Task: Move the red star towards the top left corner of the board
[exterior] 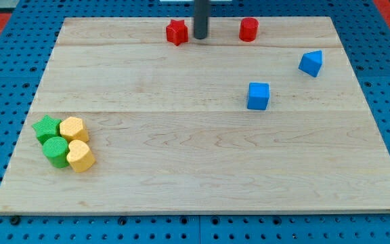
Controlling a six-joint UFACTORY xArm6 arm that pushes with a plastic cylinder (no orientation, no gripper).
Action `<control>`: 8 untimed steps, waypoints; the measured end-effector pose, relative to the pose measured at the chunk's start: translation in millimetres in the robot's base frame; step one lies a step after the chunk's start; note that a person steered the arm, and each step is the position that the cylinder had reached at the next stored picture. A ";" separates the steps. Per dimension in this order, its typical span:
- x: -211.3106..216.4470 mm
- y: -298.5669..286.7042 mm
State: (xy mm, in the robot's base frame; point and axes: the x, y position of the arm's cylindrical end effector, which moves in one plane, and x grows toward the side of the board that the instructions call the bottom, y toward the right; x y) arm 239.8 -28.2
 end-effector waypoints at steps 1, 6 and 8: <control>-5.2 -80.9; -22.1 -117.2; -3.6 -147.5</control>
